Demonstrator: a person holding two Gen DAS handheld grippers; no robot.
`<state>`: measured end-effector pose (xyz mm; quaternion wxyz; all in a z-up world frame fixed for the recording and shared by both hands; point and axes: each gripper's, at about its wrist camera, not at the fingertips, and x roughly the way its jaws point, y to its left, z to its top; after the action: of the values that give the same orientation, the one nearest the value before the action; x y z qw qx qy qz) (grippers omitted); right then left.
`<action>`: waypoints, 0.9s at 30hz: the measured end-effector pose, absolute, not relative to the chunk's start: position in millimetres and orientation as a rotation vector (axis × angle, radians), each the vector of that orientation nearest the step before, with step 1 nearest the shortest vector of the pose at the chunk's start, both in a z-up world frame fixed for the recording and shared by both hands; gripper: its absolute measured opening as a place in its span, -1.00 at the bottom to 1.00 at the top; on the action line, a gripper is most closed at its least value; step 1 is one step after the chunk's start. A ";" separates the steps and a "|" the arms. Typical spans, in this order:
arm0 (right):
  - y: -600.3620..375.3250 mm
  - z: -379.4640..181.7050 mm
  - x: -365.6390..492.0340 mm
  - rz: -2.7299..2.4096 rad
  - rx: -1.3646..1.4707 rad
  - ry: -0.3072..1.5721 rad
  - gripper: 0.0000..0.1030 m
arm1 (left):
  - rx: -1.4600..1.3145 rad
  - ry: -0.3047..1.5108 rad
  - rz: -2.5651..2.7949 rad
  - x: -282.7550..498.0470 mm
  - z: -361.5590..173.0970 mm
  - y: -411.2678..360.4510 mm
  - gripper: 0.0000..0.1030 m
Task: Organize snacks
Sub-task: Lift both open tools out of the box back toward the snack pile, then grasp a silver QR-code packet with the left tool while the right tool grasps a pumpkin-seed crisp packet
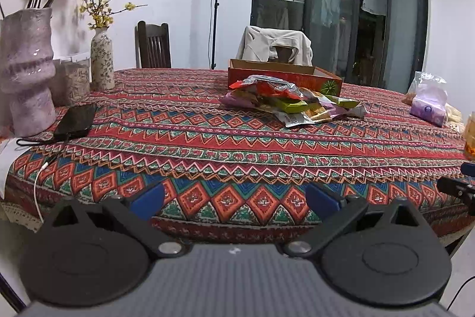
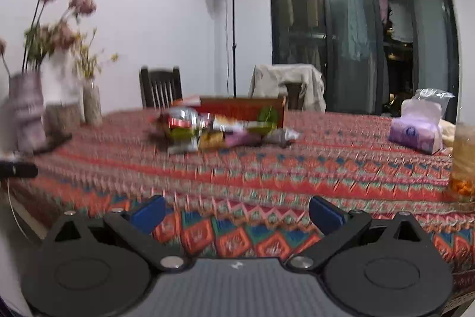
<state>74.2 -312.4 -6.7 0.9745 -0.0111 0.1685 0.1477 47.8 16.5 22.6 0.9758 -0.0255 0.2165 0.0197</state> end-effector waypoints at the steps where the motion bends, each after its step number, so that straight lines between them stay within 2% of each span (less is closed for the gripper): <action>1: -311.8 -8.4 75.3 0.301 -0.029 0.347 1.00 | -0.054 0.435 0.043 49.6 21.2 16.6 1.00; 14: -315.8 -3.7 126.4 0.311 0.074 0.364 1.00 | -0.029 0.485 -0.017 123.9 24.5 -14.7 1.00; 27: -341.0 31.5 198.5 0.268 0.038 0.398 0.97 | -0.074 0.549 -0.083 257.8 52.3 -54.0 1.00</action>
<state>198.5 -341.0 31.5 0.9712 0.0186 0.1973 0.1326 257.8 -54.0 52.3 0.9611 -0.0367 0.2708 -0.0411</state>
